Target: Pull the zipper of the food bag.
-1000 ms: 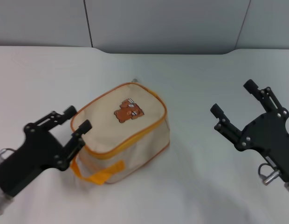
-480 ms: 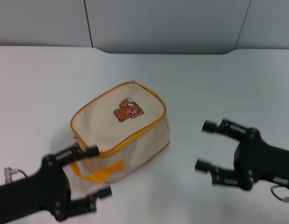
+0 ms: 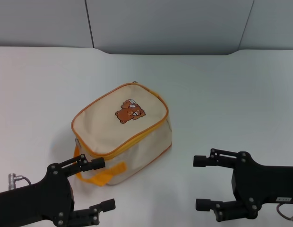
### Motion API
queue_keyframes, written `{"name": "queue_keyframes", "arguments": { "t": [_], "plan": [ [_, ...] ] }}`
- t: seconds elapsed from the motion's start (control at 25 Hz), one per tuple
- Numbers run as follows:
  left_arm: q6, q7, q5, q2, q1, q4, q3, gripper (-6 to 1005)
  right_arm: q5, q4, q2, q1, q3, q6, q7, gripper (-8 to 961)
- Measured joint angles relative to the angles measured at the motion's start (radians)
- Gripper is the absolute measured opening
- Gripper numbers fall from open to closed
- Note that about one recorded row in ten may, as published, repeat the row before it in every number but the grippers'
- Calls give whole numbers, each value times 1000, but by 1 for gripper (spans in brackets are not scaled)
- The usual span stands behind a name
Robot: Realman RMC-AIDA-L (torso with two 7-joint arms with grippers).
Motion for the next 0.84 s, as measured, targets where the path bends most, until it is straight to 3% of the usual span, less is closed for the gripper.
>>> {"name": "queue_keyframes", "arguments": {
  "t": [0.84],
  "plan": [
    [-12,40,-2,-14,-2,-5,2,810,0,1,3,-7,-1,1,-31,838]
  ]
}}
